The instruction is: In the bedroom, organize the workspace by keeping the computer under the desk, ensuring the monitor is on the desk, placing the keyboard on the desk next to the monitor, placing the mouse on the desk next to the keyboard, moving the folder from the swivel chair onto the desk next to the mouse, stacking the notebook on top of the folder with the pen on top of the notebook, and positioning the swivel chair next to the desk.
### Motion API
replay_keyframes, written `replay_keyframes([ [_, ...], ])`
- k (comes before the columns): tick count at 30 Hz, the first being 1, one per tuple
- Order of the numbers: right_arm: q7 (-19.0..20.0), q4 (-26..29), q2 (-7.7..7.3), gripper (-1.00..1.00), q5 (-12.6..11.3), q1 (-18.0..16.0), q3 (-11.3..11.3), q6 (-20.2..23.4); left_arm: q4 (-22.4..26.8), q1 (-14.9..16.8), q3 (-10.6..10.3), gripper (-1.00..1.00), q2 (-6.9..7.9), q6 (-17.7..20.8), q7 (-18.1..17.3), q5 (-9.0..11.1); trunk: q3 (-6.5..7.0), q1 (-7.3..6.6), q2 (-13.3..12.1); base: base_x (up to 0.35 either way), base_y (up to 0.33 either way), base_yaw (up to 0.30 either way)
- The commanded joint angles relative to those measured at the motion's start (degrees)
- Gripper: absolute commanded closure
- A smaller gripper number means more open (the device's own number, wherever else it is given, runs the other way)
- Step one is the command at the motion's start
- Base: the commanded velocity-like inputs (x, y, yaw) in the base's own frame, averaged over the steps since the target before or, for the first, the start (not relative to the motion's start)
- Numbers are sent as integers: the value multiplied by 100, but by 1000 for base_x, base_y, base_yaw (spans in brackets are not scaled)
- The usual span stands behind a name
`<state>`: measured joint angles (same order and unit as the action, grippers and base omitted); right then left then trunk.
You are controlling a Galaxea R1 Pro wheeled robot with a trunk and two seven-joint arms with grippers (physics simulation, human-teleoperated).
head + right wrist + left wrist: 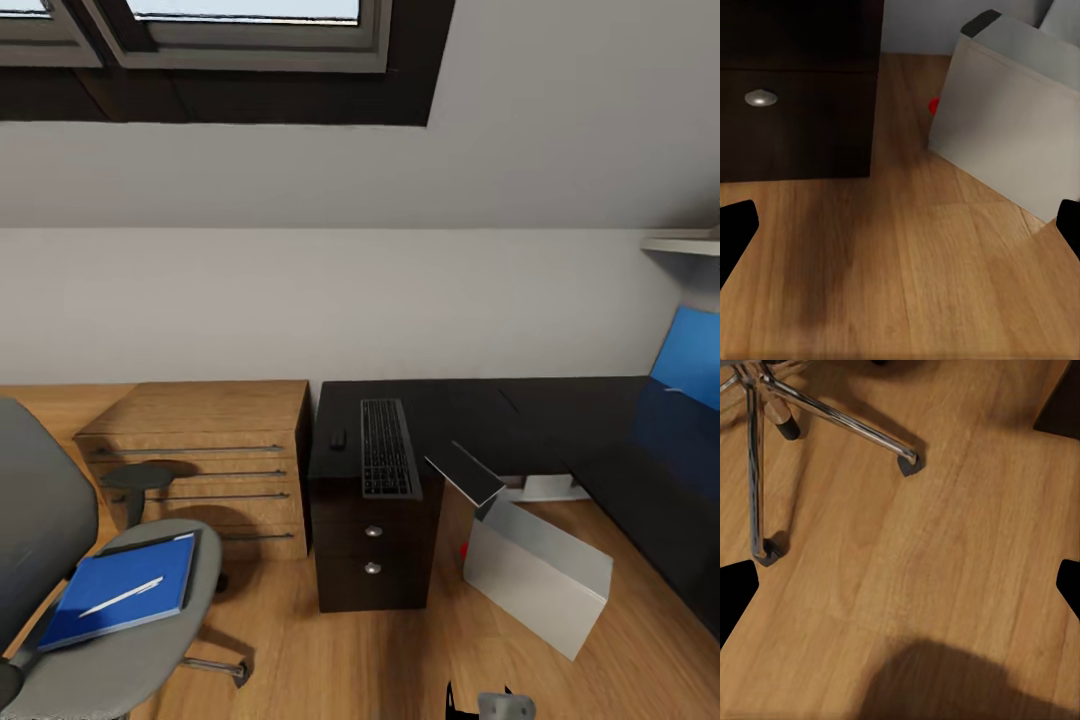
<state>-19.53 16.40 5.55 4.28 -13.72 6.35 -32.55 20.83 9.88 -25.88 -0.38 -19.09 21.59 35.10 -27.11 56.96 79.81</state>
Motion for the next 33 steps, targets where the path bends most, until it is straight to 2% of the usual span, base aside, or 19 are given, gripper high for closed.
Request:
replay_keyframes([
  [1, -60, -3, -1, -100, 45, -4, 24, 4, 0, 5, -49, -100, 3, -25, 38, 41, -24, 22, 45, -97, 2, 0],
  [12, -55, -5, -1, -100, 46, -5, 24, 5, 0, 5, -49, -100, 3, -25, 38, 41, -222, 264, 486, -169, 1, 0],
  [33, -58, -5, -9, -100, 41, -4, 24, 7, 0, 5, -43, -100, 2, -25, 53, 43, -599, 725, 1328, -10, 0, 0],
])
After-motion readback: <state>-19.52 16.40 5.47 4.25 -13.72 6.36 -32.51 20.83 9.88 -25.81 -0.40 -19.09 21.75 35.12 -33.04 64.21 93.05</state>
